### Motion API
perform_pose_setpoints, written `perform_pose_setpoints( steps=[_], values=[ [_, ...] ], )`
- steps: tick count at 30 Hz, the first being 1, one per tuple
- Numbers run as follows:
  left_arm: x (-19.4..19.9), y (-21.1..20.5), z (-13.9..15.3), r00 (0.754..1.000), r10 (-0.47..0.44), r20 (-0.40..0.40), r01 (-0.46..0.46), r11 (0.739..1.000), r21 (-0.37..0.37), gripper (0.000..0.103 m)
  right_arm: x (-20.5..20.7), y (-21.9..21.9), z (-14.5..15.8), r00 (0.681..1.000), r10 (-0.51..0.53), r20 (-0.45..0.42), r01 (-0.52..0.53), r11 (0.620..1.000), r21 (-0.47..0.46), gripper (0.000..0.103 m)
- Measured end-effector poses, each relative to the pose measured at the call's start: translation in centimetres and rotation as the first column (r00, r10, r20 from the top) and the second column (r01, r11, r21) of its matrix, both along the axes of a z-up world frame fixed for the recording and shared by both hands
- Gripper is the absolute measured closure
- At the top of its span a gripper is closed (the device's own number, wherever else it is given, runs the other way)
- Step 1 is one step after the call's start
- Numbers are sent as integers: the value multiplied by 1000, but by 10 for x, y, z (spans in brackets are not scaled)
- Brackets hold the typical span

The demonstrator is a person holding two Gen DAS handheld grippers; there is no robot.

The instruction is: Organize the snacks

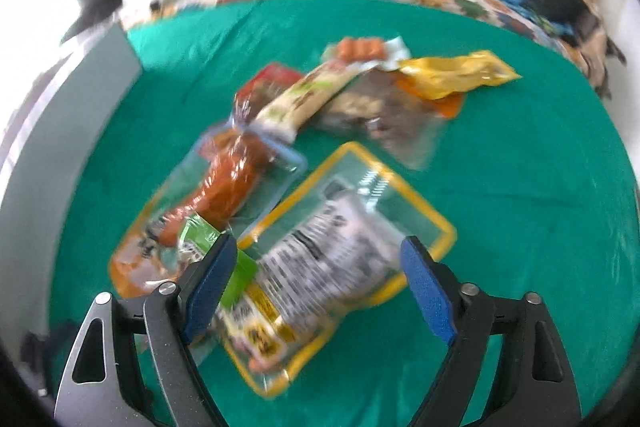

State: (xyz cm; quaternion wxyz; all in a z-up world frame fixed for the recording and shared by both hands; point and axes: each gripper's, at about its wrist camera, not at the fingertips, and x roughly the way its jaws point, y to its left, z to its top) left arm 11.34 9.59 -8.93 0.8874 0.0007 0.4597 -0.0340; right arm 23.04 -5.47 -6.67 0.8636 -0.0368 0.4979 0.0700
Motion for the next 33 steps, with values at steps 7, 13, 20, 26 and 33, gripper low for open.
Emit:
perform_pose_setpoints(
  steps=[7,13,20,26,33],
  values=[
    [0,0,0,1000,0,0,0,1000,1,0,-20,-17,-5,990,134,44,-134,991,6,17],
    [1,0,0,1000,1,-1,-1,1000,2,0,-47,-71,6,969,244,47,-239,967,-89,17],
    [2,-2,1,999,-28,-26,28,1000,11,0,-113,-150,30,973,62,224,-92,988,126,16],
    [24,-39,45,973,-231,-1,231,973,-26,2,-133,-199,-14,981,-126,149,99,979,176,16],
    [68,-109,42,889,-449,-84,455,888,62,5,-140,-202,-21,978,-121,173,102,988,116,15]
  ],
)
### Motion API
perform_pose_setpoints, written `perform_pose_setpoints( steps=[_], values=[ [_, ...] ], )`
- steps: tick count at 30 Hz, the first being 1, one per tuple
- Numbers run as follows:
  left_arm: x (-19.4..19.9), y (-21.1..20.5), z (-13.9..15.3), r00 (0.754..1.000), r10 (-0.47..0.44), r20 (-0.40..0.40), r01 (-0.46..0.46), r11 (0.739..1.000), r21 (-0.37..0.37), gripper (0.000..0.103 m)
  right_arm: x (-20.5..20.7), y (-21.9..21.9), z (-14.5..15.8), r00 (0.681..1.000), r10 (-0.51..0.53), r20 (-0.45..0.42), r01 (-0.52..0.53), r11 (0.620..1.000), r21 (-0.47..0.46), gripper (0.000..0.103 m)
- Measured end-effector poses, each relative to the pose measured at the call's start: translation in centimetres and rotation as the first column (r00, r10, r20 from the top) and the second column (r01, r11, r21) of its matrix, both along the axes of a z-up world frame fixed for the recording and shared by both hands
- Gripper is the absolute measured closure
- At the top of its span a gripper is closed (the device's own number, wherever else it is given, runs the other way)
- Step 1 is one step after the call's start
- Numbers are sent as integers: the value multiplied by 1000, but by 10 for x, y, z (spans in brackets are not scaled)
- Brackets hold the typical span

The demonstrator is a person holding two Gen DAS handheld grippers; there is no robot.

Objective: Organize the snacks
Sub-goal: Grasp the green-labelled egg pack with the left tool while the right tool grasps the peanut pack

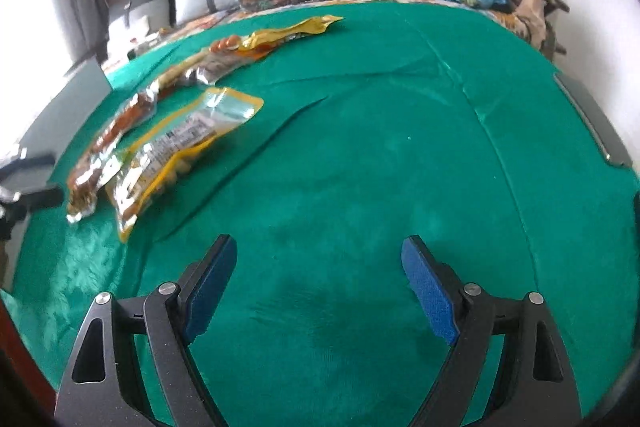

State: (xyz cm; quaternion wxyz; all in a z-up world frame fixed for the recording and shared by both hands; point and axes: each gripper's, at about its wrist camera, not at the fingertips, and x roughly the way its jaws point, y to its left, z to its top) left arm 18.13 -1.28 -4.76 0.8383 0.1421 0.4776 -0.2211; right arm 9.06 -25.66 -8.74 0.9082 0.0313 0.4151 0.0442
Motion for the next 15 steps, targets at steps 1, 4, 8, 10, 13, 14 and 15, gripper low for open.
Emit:
perform_pose_setpoints(
  steps=[1,4,8,10,13,14,15],
  values=[
    [2,-6,-3,1000,-13,-5,13,1000,11,9,-1,2,-1,1000,2,-1,-3,1000,-22,15],
    [6,-17,-15,998,-45,-42,47,997,54,30,3,10,-3,1000,5,-15,-6,997,-80,15],
    [1,-17,-23,998,-43,-41,46,996,79,41,3,10,-4,1000,3,-16,-5,996,-92,15],
    [-1,-15,-21,999,-26,-41,29,998,55,41,3,8,-4,1000,3,-14,-5,996,-85,15],
    [-7,-11,-19,999,-8,-49,9,1000,21,43,3,6,-4,1000,4,-13,-5,997,-81,15],
    [-11,-10,-19,999,-3,-53,4,1000,16,43,3,6,-5,1000,4,-13,-5,997,-81,15],
    [-16,-9,-19,999,2,-54,-1,1000,15,43,3,6,-5,1000,4,-13,-5,997,-81,15]
  ],
)
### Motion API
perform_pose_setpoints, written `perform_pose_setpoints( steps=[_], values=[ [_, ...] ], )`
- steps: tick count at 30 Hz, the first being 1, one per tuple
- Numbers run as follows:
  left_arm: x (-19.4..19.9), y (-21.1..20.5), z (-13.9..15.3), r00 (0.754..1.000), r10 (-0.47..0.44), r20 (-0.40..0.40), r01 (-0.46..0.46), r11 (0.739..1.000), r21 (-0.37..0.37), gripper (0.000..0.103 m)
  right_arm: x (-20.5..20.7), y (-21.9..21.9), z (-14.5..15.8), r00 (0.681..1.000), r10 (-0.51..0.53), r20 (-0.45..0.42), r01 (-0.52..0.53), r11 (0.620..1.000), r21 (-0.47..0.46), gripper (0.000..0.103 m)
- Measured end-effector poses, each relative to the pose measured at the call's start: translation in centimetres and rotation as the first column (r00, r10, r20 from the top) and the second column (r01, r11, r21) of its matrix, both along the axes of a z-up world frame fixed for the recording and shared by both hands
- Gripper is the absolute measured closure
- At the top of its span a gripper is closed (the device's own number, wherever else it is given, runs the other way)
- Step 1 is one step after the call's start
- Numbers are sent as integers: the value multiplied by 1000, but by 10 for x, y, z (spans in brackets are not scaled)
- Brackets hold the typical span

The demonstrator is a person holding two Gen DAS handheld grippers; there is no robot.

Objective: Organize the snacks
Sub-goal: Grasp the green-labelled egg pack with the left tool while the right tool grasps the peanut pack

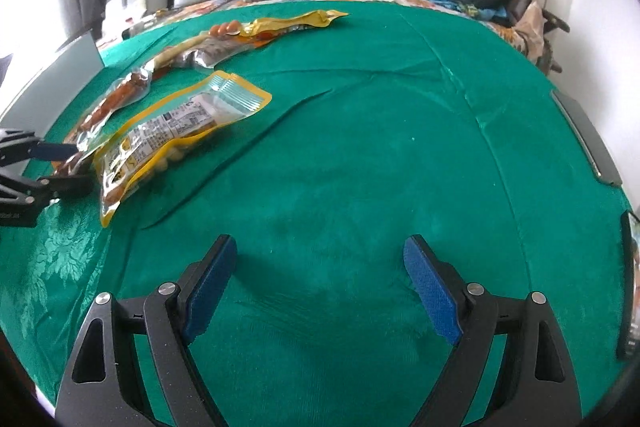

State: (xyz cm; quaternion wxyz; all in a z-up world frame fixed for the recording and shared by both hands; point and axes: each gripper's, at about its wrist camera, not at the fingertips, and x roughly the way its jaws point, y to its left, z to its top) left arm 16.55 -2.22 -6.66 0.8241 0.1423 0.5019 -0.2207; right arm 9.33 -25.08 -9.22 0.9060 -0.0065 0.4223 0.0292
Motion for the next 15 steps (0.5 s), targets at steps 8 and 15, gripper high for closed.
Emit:
perform_pose_setpoints(
  steps=[8,15],
  values=[
    [-33,11,1,997,78,-21,-77,997,11,42,0,3,0,1000,-1,-2,1,1000,-11,15],
    [-48,27,-3,993,113,-45,-114,993,-20,34,0,3,0,1000,-1,-1,1,1000,-12,15]
  ],
)
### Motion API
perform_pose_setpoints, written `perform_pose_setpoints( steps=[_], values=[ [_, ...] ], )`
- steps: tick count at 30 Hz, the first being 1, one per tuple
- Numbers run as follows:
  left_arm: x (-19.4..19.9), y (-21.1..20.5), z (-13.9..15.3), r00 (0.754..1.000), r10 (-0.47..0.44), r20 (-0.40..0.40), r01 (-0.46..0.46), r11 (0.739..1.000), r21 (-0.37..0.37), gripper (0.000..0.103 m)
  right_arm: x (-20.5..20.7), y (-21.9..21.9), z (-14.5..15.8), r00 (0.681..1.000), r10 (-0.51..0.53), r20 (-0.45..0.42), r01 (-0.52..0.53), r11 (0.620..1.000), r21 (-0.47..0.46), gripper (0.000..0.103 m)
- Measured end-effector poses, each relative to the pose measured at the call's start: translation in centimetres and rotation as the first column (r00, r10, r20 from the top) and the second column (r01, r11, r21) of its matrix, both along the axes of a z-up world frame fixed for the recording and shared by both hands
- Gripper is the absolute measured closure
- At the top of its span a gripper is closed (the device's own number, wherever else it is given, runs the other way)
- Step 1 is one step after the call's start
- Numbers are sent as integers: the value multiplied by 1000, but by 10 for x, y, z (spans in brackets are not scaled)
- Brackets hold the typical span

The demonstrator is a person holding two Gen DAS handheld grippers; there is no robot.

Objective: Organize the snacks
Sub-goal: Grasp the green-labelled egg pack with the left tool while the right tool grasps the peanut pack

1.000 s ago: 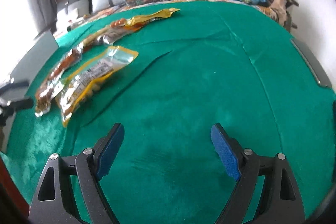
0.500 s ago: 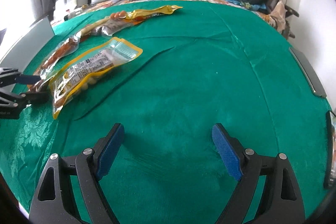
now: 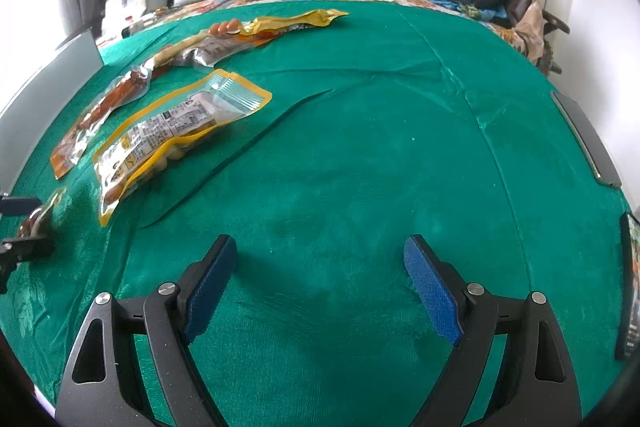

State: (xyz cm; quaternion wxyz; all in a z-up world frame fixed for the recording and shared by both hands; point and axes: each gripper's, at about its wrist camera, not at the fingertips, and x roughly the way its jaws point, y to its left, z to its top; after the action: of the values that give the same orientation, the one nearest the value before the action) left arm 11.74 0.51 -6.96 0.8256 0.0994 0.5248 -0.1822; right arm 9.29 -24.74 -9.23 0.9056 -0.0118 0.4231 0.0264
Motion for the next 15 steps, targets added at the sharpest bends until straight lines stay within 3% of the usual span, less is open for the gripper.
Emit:
perform_pose_setpoints(
  steps=[4,5,7,9,12,15],
  values=[
    [-2,-2,-7,1000,-15,17,15,1000,25,23,0,0,0,1000,0,0,0,1000,0,15],
    [-2,-2,-7,999,-19,25,19,1000,26,24,0,0,0,1000,1,0,-1,1000,1,15],
    [-4,0,-6,999,-16,34,16,1000,-6,40,-1,-1,0,1000,4,2,-4,1000,13,14],
    [-5,3,-6,998,13,60,-14,1000,17,41,-2,-6,1,1000,7,9,-7,999,49,14],
    [-13,20,-5,991,110,81,-108,994,-21,42,3,-17,9,997,-41,-63,51,982,180,15],
    [-25,42,-5,969,232,82,-227,972,-67,43,18,-6,24,974,-91,-207,176,881,439,15]
  ],
)
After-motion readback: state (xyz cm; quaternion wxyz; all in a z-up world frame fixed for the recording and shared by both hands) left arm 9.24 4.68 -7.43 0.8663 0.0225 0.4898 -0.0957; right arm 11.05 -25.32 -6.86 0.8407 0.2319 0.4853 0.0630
